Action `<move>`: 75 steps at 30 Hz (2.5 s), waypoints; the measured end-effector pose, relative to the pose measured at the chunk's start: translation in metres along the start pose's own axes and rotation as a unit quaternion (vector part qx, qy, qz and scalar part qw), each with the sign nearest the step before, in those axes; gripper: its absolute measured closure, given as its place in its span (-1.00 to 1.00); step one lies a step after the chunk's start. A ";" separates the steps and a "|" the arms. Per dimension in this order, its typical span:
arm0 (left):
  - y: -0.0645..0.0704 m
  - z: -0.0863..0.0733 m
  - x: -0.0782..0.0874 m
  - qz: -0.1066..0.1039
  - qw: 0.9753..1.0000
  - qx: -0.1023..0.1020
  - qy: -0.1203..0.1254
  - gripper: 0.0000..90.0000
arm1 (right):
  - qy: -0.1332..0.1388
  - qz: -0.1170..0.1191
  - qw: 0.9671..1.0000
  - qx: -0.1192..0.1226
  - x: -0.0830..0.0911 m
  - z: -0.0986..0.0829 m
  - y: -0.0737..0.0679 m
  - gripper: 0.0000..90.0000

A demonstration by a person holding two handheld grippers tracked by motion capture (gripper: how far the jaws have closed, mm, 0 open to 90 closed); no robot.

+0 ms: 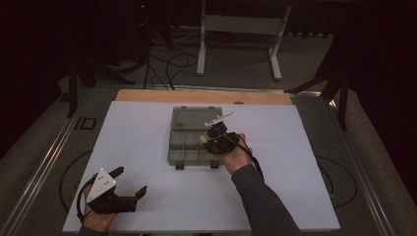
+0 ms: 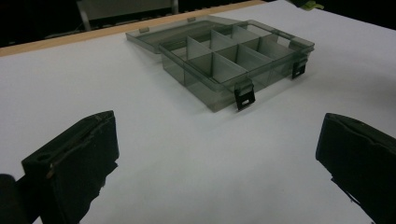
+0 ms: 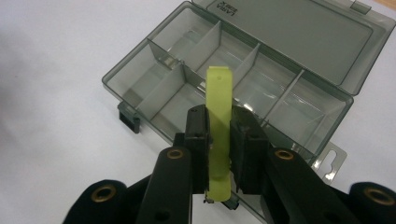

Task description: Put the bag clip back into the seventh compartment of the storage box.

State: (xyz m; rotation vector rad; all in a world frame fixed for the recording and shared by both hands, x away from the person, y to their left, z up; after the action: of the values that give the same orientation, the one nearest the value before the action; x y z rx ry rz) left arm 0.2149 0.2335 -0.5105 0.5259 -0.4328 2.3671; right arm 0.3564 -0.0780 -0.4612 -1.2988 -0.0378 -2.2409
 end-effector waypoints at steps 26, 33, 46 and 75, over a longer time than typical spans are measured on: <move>0.000 0.000 0.001 0.005 1.000 0.000 0.004 -1.00 | -0.023 -0.015 0.999 -0.030 -0.028 0.003 0.007 0.73; -0.001 0.000 0.001 0.004 1.000 0.001 0.004 -1.00 | -0.034 -0.017 0.999 -0.033 -0.036 0.001 0.005 0.73; -0.001 0.000 0.001 0.003 1.000 0.000 0.003 -1.00 | -0.046 -0.024 0.998 -0.035 -0.045 -0.002 0.005 0.73; 0.001 0.000 -0.001 0.002 1.000 0.000 0.000 -1.00 | 0.008 -0.010 1.000 -0.013 -0.003 -0.023 0.012 -0.73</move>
State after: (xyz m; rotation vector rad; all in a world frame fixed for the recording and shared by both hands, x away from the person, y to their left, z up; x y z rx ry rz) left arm 0.2150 0.2327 -0.5109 0.5247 -0.4341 2.3717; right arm 0.3453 -0.0933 -0.4790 -1.3004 -0.0158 -2.2749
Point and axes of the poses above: each handheld gripper's, and its own axes: x roughly backward along the jaws, z roughly out of its top, y roughly to its right, the point moved 2 cm from there along -x, roughly forward along the jaws, and after that the axes turned 14 degrees about -x, right-handed, at the moved point
